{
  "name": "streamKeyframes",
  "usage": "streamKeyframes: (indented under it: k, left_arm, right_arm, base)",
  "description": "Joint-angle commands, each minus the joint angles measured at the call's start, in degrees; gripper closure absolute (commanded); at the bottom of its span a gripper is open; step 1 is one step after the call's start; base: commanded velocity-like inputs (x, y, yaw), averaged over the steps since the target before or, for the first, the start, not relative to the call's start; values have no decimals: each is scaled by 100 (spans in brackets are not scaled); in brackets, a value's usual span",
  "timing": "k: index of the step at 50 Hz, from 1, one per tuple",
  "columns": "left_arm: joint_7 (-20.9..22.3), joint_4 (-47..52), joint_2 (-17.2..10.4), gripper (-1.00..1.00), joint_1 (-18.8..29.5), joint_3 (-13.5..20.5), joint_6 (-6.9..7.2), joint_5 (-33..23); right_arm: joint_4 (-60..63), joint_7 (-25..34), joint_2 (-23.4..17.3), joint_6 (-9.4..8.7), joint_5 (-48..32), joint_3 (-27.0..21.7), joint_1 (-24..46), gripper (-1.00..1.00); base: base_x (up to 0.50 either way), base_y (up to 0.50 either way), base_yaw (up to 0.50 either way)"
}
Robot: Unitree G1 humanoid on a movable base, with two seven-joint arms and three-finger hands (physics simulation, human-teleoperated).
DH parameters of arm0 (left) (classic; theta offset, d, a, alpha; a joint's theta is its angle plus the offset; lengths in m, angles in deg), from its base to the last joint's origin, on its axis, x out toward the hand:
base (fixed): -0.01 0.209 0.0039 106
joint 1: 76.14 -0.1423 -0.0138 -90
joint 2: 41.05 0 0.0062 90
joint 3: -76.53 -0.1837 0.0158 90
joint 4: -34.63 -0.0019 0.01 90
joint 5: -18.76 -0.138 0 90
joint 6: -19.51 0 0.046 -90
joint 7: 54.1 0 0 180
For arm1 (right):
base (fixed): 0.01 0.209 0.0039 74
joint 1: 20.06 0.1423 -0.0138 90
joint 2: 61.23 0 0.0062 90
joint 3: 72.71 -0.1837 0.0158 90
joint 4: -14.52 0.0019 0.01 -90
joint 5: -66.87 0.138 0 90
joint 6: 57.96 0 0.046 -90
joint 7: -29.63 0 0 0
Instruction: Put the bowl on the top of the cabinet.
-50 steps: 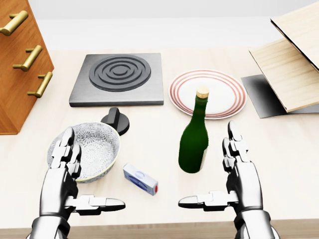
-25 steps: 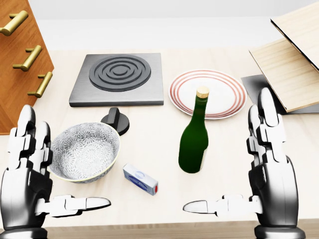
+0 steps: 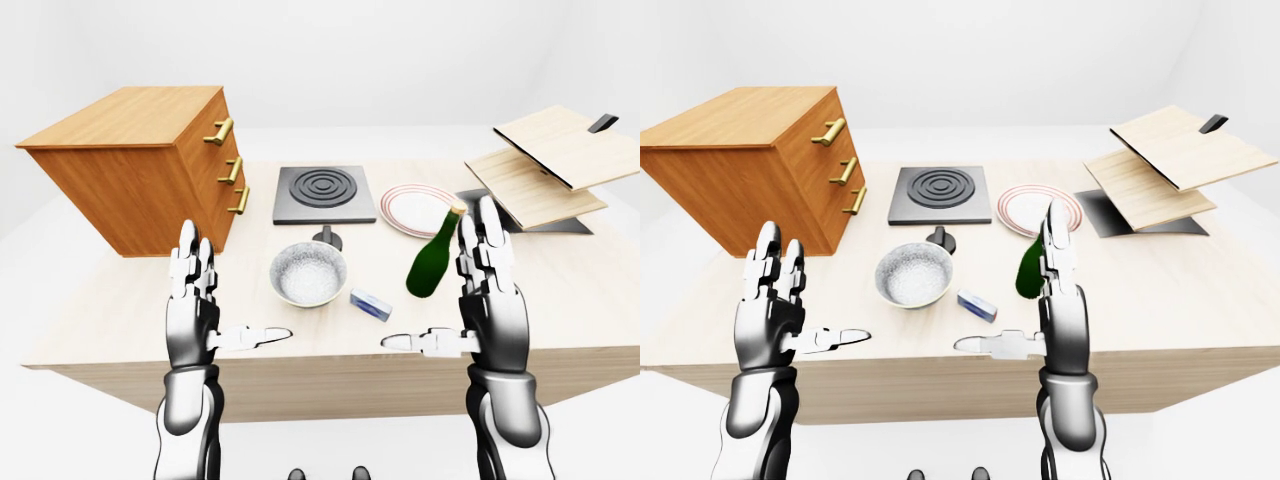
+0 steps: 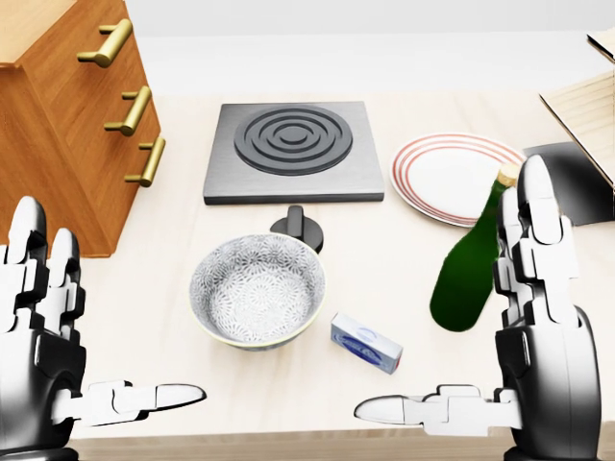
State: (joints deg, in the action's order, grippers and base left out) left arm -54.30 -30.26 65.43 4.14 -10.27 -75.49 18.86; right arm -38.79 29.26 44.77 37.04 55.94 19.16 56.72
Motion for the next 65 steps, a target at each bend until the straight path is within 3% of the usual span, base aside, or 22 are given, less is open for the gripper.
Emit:
streamKeyframes:
  k: [1, 65]
  left_arm:
    - [-13, -26, -2, -100, 14, 9, 0, -8]
    - [40, -106, -15, -100, 24, -36, 0, -18]
  right_arm:
    - [66, -9, 0, 0, -44, 8, -24, -100]
    - [35, 33, -14, 0, 6, 62, -54, -100]
  base:
    - [0, 50, 0]
    - [0, 50, 0]
